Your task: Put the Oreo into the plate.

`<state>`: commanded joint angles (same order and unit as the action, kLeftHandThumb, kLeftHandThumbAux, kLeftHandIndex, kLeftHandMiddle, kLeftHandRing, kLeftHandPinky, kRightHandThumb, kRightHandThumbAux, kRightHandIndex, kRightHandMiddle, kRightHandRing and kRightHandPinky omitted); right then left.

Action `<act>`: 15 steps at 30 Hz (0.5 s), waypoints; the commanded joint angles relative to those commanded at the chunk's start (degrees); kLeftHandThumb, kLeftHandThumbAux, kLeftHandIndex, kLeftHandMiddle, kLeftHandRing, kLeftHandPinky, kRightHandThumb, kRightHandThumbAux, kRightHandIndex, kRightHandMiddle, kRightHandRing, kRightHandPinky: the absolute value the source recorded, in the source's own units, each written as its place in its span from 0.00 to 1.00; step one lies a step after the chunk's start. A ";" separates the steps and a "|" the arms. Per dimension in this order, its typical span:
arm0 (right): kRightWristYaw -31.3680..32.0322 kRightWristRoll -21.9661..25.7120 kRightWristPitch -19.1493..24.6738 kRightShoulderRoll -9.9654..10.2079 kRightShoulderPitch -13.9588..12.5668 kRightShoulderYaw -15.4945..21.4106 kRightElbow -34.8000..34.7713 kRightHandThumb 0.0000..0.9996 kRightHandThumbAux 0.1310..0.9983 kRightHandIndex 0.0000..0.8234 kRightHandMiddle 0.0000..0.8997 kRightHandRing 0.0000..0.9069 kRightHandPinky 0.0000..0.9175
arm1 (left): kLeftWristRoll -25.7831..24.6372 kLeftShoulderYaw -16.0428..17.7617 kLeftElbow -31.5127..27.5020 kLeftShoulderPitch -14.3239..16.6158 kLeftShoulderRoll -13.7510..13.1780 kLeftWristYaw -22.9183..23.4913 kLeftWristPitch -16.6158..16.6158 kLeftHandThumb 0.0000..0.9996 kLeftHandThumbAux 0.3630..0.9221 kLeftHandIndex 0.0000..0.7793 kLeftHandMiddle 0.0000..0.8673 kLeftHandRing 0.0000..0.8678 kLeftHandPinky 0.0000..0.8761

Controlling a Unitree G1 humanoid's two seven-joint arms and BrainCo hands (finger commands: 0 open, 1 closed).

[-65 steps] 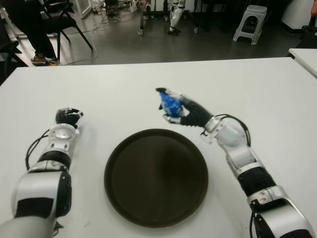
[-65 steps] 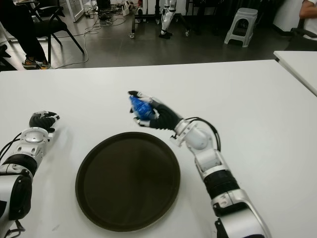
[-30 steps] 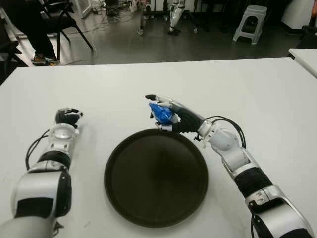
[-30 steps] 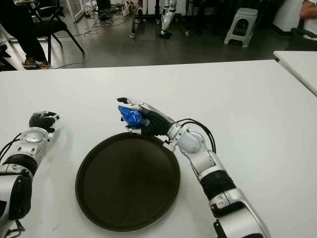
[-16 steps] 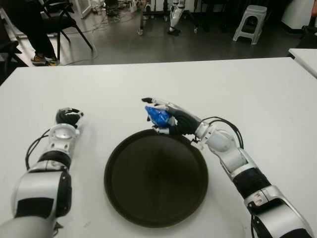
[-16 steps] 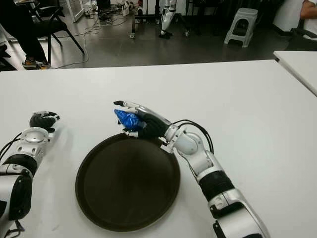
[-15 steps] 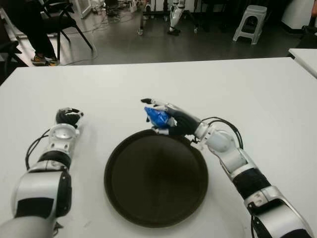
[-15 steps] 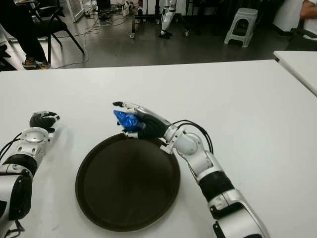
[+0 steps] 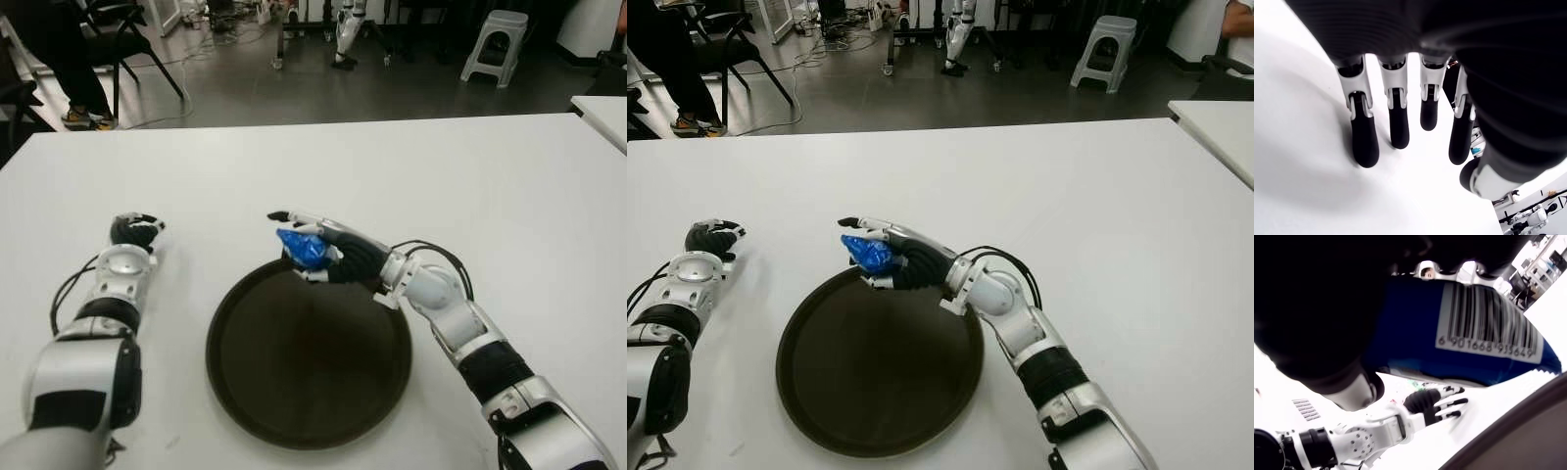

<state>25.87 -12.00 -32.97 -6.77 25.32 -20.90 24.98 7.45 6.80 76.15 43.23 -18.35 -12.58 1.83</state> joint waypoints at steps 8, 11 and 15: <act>0.14 -0.15 -0.51 0.08 -0.41 -0.61 -0.62 0.71 0.67 0.52 0.08 0.00 0.00 | 0.09 -0.09 -0.01 0.05 -0.02 -0.01 -0.18 0.68 0.64 0.51 0.18 0.22 0.26; 0.10 -0.10 -0.70 0.12 -0.45 -0.74 -0.62 0.71 0.67 0.52 0.08 0.01 0.00 | 0.17 -0.18 0.01 0.07 -0.04 0.05 -0.19 0.68 0.64 0.51 0.19 0.23 0.27; -0.09 -0.20 -0.93 -0.01 -0.26 -0.89 -0.46 0.71 0.67 0.52 0.08 0.01 0.00 | 0.18 -0.17 0.03 0.05 -0.07 0.01 -0.07 0.68 0.64 0.51 0.20 0.24 0.28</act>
<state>25.79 -12.20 -33.90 -6.78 25.06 -21.79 24.52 7.63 6.63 76.19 43.27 -18.41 -12.57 1.76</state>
